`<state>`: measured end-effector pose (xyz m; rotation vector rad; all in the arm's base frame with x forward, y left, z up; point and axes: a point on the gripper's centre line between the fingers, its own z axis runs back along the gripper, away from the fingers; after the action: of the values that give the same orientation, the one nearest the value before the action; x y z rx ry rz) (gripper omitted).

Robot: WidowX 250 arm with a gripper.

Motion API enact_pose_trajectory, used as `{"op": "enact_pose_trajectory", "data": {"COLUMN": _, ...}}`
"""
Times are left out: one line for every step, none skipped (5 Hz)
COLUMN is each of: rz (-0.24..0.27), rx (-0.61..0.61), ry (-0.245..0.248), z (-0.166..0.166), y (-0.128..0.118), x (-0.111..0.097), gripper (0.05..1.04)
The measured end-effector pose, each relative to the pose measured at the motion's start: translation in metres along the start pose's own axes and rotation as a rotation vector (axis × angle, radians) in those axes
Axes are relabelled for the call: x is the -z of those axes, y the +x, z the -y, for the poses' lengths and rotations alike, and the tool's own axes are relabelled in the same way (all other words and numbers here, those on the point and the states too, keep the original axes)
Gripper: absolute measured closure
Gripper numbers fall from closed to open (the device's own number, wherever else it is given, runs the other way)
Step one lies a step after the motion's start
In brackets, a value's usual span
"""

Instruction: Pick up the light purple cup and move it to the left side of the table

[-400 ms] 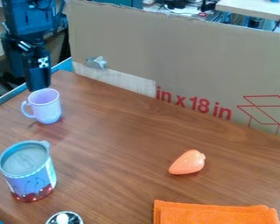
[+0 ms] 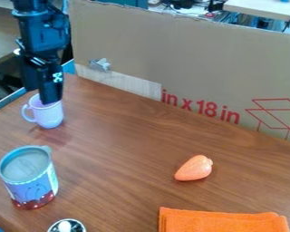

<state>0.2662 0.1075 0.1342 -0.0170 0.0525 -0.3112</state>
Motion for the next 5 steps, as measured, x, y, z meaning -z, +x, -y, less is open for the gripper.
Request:
{"op": "enact_pose_trajectory", "data": {"rz": -0.019, "rx": -0.022, "ry": 0.021, "z": -0.018, "y": 0.015, "x": 0.011, "gripper": 0.083}}
{"op": "enact_pose_trajectory", "data": {"rz": -0.033, "rx": -0.036, "ry": 0.055, "z": -0.034, "y": 0.026, "x": 0.022, "gripper": 0.082}}
{"op": "enact_pose_trajectory", "data": {"rz": -0.049, "rx": -0.070, "ry": 0.086, "z": -0.048, "y": 0.033, "x": 0.029, "gripper": 0.083}}
{"op": "enact_pose_trajectory", "data": {"rz": -0.060, "rx": -0.092, "ry": 0.093, "z": -0.059, "y": 0.043, "x": 0.037, "gripper": 0.083}}
{"op": "enact_pose_trajectory", "data": {"rz": -0.088, "rx": -0.110, "ry": 0.103, "z": -0.067, "y": 0.046, "x": 0.047, "gripper": 0.083}}
